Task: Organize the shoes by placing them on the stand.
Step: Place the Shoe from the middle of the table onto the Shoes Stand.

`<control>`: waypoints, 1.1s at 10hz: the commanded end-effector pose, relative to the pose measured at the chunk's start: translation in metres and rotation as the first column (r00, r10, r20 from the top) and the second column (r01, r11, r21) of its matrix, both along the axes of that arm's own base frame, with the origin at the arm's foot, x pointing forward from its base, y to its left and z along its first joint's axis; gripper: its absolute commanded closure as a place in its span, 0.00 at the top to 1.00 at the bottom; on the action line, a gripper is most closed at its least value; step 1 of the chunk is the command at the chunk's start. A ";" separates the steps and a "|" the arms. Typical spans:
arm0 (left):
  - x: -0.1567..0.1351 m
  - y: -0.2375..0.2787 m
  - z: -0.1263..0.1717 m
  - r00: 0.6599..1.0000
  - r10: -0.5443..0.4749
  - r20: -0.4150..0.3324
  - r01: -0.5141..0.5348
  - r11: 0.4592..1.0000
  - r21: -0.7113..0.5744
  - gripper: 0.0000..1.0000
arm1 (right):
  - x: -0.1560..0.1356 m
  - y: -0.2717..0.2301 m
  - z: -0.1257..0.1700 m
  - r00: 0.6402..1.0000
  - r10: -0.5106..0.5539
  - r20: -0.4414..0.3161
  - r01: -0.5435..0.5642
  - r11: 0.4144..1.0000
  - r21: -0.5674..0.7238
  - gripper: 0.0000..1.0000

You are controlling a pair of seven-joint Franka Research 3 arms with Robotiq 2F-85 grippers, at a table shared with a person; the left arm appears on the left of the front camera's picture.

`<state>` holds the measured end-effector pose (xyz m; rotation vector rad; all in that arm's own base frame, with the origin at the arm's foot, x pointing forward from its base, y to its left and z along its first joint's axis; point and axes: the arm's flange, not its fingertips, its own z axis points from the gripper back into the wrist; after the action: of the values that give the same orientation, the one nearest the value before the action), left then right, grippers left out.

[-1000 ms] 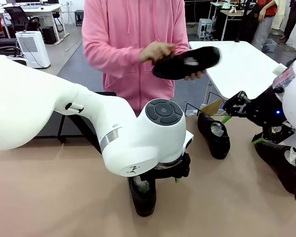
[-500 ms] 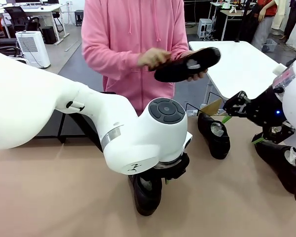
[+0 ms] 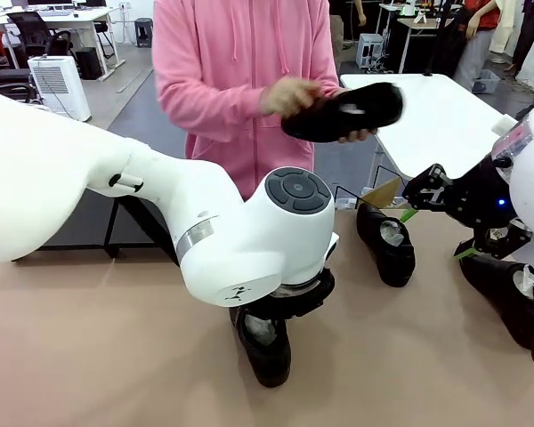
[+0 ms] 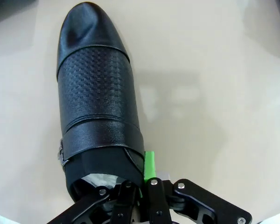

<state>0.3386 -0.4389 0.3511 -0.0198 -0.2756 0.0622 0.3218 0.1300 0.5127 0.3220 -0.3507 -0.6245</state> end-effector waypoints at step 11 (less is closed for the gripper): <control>0.030 0.230 0.161 0.900 -0.124 0.418 -0.008 0.954 0.299 0.00 | 0.000 0.000 0.000 1.000 0.009 0.006 -0.009 1.000 -0.003 1.00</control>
<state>0.3556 -0.2128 0.5239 0.2080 -0.6645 -0.0441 0.3216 0.1301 0.5129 0.3221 -0.3515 -0.6242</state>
